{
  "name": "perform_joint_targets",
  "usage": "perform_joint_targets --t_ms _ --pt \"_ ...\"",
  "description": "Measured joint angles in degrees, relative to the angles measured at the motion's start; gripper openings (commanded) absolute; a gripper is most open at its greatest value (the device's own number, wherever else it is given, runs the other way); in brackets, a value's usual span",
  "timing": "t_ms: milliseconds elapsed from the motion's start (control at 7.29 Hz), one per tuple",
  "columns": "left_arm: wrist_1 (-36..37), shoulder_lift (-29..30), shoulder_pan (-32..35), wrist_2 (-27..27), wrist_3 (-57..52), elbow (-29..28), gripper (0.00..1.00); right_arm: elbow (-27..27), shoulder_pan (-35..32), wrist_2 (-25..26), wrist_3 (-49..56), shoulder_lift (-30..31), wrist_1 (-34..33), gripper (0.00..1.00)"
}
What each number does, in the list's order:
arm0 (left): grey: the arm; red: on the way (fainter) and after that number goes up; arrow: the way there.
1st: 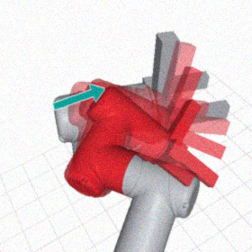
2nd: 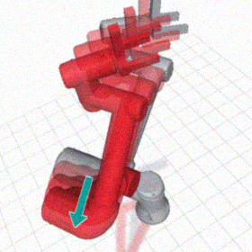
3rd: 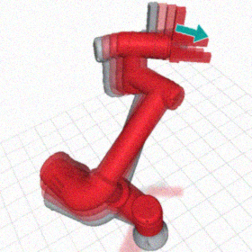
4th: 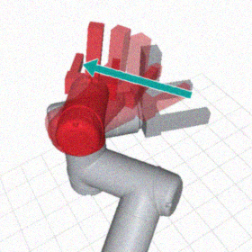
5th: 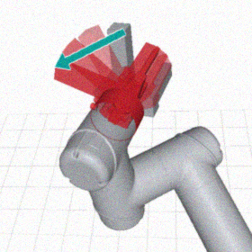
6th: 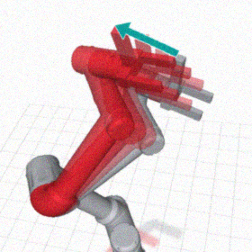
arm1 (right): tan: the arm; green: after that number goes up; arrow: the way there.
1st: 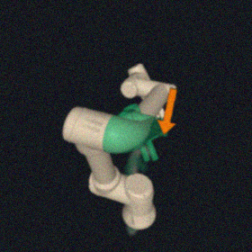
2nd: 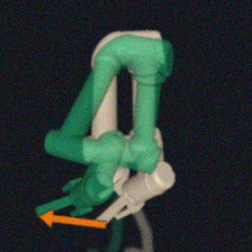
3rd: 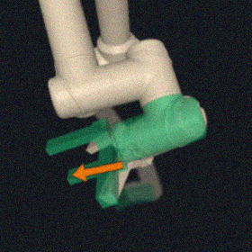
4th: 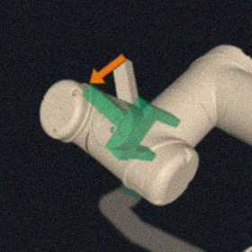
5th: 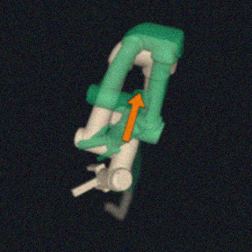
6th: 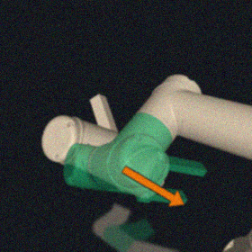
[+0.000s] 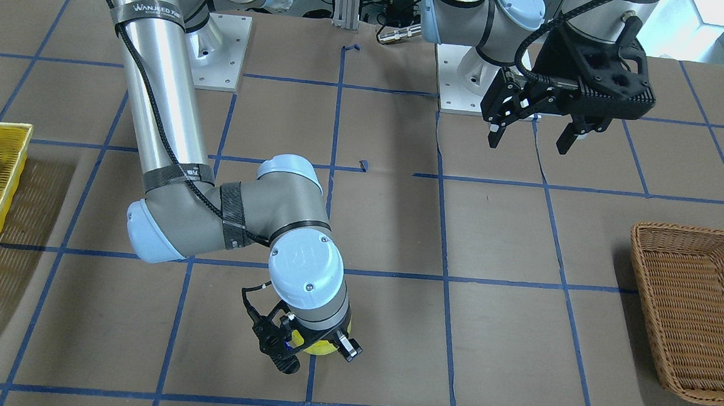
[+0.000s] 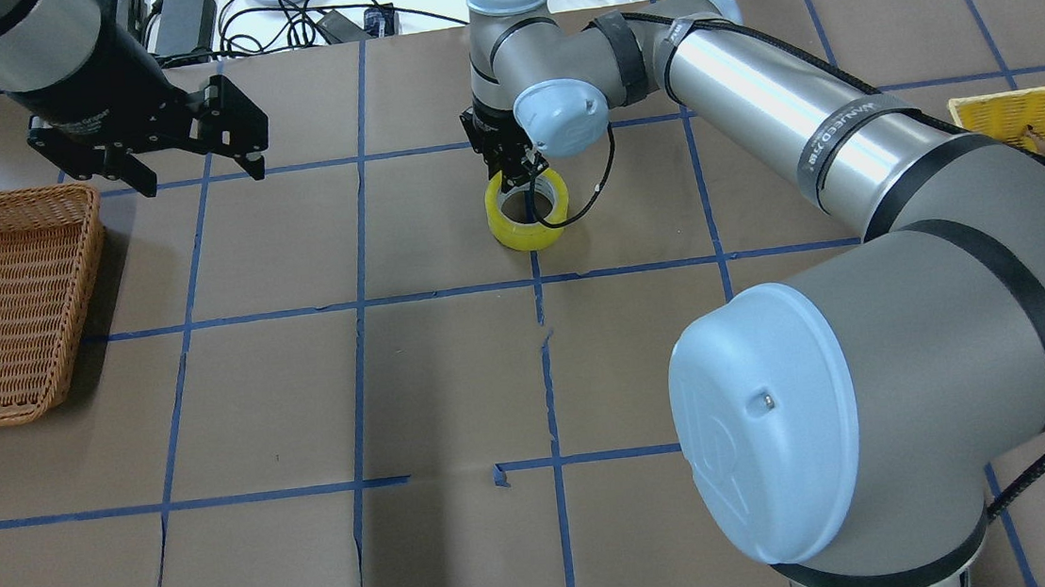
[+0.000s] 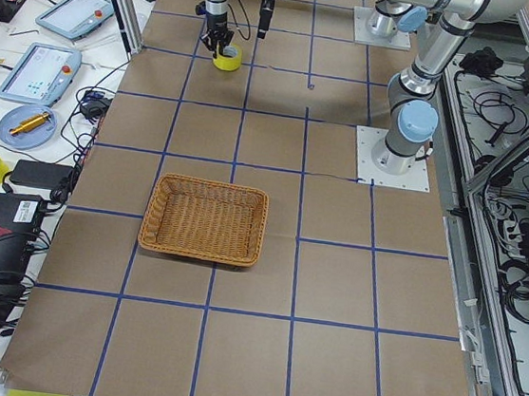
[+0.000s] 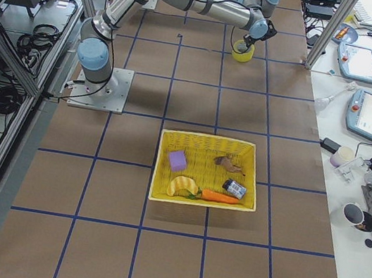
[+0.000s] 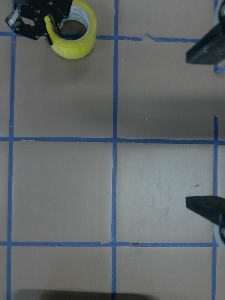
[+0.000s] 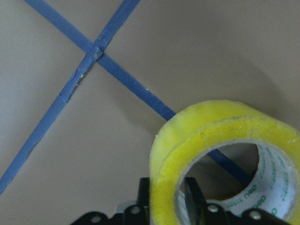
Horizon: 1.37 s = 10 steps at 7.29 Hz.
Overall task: Transfer tape with both arms
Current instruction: 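Carry the tape roll with the right gripper to the table center, then set the tape roll down, open the right gripper and lift away, then grasp the tape roll rim with the left gripper while the right arm withdraws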
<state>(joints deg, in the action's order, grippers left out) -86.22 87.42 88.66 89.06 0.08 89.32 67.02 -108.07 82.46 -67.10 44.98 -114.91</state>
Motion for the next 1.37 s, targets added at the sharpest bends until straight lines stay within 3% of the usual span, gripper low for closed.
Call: perform_joint_targets --t_ms 411,823,1097,1371 --pt "0.0 0.03 0.02 -0.03 0.0 0.04 1.0 0.45 1.51 2.72 5.74 4.55 1.55 1.0" --pt "0.21 0.38 0.02 -0.04 0.29 -0.16 1.0 1.78 12.19 5.4 26.5 14.9 11.71 1.0" --pt "2.53 2.27 0.49 -0.97 1.96 -1.27 1.0 9.26 21.33 5.71 41.47 25.14 15.18 1.0" --pt "10.91 8.85 3.78 -2.85 7.08 -2.22 1.0 23.26 25.9 9.38 52.15 38.26 16.09 1.0"
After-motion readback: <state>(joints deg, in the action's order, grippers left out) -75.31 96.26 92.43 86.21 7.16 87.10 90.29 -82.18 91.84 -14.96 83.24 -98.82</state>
